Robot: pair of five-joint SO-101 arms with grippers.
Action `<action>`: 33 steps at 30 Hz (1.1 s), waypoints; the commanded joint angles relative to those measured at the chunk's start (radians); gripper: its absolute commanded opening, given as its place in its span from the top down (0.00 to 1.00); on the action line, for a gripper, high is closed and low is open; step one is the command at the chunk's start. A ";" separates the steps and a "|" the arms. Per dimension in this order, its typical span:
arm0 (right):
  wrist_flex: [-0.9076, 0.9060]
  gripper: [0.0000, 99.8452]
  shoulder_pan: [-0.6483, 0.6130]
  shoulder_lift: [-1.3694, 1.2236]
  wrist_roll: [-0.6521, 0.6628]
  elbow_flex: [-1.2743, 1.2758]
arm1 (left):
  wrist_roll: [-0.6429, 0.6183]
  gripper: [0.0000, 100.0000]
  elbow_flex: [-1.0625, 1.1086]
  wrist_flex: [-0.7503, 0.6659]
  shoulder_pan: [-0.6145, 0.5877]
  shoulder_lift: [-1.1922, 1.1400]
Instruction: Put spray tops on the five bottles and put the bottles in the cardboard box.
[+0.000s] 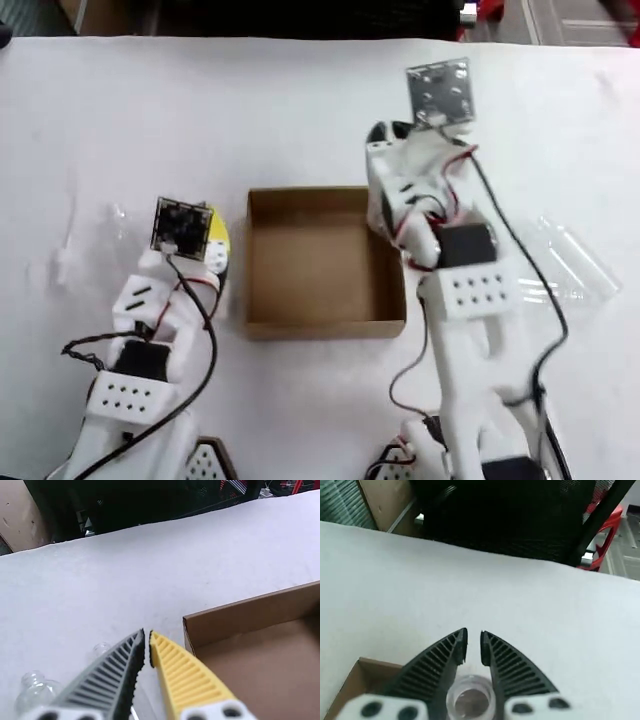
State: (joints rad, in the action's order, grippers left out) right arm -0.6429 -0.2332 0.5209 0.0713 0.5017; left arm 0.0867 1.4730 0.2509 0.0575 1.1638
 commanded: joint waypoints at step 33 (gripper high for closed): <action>0.567 0.98 -0.007 -0.166 -0.035 0.354 | 0.000 0.98 -0.011 -0.034 -0.005 0.025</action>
State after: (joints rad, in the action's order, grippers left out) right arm -0.1043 -0.2424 0.3491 0.0345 0.8654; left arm 0.0867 1.4730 0.2509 0.0575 1.1638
